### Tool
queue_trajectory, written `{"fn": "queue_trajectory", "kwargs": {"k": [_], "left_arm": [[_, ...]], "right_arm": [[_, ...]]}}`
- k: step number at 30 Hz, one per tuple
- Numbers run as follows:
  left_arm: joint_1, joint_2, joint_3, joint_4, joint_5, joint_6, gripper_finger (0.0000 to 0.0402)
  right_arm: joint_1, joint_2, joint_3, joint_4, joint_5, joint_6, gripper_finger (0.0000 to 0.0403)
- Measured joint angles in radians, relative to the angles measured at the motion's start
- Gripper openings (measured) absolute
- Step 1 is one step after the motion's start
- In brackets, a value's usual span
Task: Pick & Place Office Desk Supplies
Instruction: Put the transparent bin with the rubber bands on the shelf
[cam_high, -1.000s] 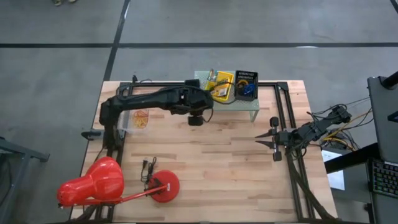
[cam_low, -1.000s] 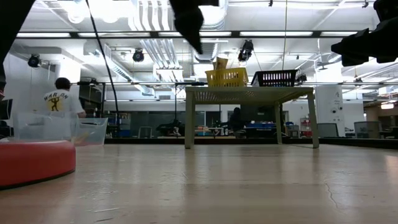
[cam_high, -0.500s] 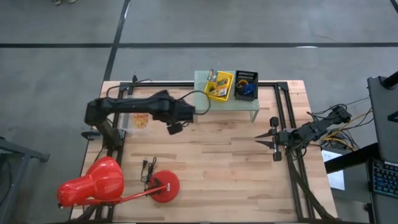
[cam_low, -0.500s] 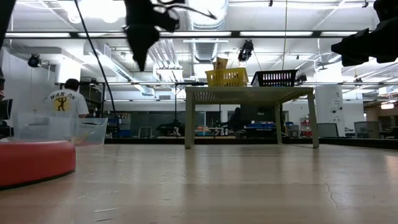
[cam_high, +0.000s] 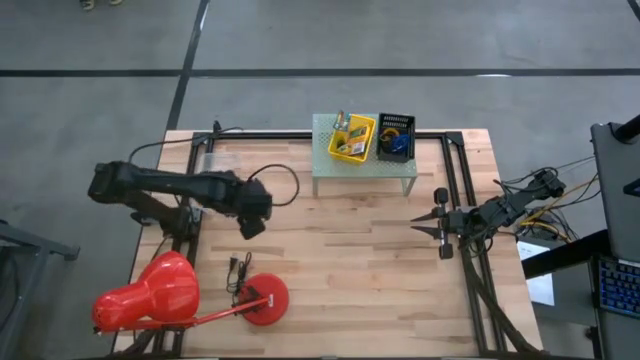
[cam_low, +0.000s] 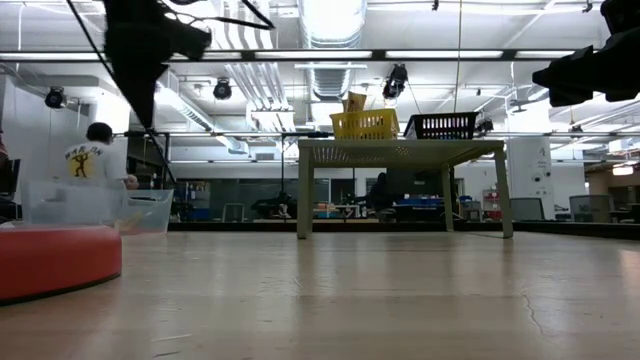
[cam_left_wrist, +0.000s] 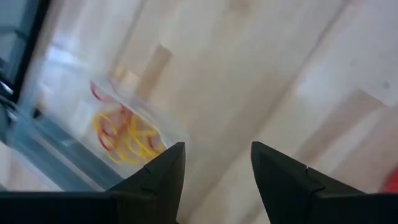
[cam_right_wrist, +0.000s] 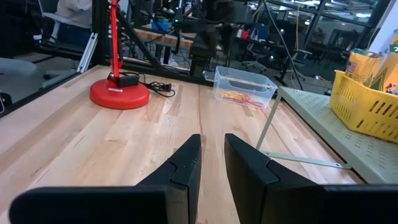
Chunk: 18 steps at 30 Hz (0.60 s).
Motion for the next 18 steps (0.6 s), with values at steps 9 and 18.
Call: {"fn": "queue_trajectory", "kwargs": {"k": [9, 18], "left_arm": [[-0.119, -0.095, -0.114, -0.022, 0.042, -0.158, 0.0188], [-0.174, -0.105, -0.247, -0.043, 0.053, -0.226, 0.0187]], "right_arm": [[-0.001, 0.0, 0.0, 0.0, 0.0, 0.0, 0.0068], [-0.001, 0.0, 0.0, 0.0, 0.0, 0.0, 0.0068]]}}
